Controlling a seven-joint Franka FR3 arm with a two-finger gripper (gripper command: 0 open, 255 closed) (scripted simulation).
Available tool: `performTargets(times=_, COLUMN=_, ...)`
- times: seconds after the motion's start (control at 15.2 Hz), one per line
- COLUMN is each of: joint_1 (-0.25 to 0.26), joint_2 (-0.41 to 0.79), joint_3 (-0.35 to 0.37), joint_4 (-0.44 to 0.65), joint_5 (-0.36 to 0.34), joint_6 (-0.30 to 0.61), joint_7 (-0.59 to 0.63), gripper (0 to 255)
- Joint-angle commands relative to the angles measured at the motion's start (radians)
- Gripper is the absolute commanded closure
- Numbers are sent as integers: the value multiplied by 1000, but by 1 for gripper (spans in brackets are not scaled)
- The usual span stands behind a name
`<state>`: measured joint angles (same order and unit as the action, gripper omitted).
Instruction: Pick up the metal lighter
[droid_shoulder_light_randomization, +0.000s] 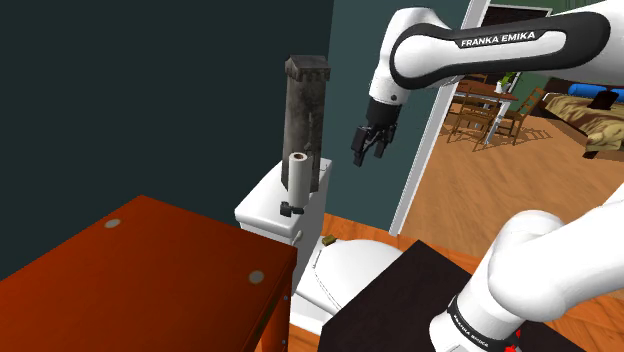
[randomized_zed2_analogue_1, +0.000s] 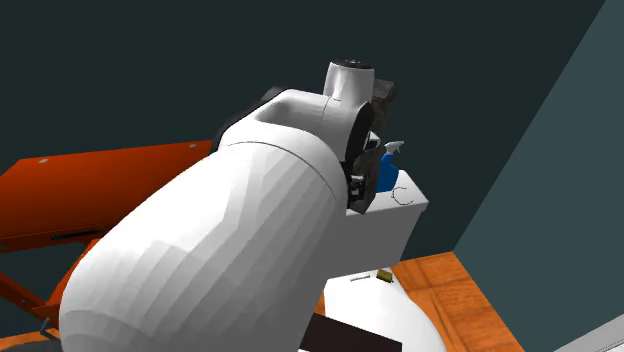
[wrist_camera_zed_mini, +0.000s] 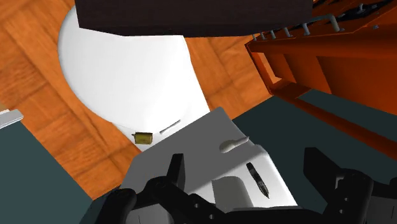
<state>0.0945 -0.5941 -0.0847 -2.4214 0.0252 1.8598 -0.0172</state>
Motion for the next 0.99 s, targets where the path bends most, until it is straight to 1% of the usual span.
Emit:
performTargets(times=0.0, joint_1=14, joint_2=64, joint_3=-9, joint_4=-6, joint_5=-3, joint_6=71, joint_7=-46, gripper=0)
performTargets(times=0.46, joint_1=68, joint_2=296, joint_3=-16, joint_4=7, joint_5=9, joint_6=287, joint_7=-180, gripper=0)
performTargets(times=0.92, joint_1=113, joint_2=551, joint_3=-4, joint_4=81, joint_5=34, joint_6=466, joint_7=-314, gripper=0)
